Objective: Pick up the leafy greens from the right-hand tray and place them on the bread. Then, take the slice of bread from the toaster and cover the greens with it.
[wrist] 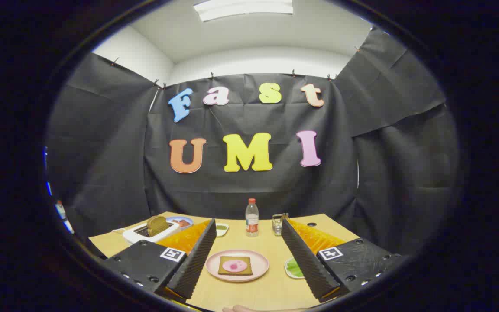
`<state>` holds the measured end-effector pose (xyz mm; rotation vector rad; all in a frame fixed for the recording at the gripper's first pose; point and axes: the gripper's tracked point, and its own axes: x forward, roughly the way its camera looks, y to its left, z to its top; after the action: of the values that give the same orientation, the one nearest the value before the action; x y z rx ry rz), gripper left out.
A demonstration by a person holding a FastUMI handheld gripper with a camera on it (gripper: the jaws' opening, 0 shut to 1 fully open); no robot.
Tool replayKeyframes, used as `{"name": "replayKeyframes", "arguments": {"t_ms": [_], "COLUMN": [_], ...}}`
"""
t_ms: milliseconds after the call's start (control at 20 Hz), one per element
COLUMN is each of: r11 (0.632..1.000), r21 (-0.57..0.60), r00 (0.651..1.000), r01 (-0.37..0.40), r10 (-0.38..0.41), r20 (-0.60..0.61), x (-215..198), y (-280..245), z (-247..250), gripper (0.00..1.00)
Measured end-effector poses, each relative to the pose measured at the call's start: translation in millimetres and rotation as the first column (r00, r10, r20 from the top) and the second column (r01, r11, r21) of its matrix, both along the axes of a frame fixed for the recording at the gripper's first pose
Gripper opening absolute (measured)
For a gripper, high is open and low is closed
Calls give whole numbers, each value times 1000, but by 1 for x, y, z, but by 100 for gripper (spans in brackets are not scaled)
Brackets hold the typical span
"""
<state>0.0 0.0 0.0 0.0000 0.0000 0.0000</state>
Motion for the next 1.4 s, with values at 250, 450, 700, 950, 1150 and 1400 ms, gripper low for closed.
{"name": "replayKeyframes", "arguments": {"t_ms": [250,450,700,950,1150,1400], "r11": [999,999,998,997,990,982], "r21": [3,3,-37,-17,0,16], "r00": [999,998,998,995,981,947], "r01": [32,52,57,80,140,187], "r10": [-32,-52,-58,-80,-139,-176], "r20": [-23,-22,-24,-57,-139,-268], "x": [5,8,9,20,37,72], "y": [-6,-11,-20,-45,-82,-125], "z": [-2,-1,-1,-7,-25,-58], "gripper": [96,96,96,95,96,96]}}
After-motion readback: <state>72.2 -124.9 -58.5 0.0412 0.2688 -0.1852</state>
